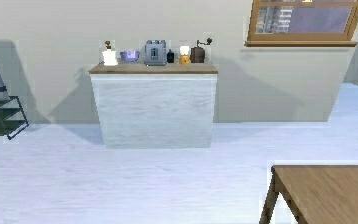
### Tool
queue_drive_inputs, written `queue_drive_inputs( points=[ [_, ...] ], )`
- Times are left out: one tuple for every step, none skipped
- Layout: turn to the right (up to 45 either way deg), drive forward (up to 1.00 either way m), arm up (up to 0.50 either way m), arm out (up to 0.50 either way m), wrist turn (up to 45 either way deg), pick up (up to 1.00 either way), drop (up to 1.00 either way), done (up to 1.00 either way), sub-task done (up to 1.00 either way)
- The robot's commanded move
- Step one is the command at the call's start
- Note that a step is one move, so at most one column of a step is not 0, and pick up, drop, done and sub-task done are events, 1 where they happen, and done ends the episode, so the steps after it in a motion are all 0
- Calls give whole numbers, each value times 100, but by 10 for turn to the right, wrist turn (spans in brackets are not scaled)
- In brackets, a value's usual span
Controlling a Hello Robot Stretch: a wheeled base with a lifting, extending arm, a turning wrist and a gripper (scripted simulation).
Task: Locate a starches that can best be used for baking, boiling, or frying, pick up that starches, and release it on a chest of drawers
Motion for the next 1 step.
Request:
queue_drive_inputs(
  points=[
    [0, 0, 0, 0, 450, 0, 0, 0, 0]
  ],
)
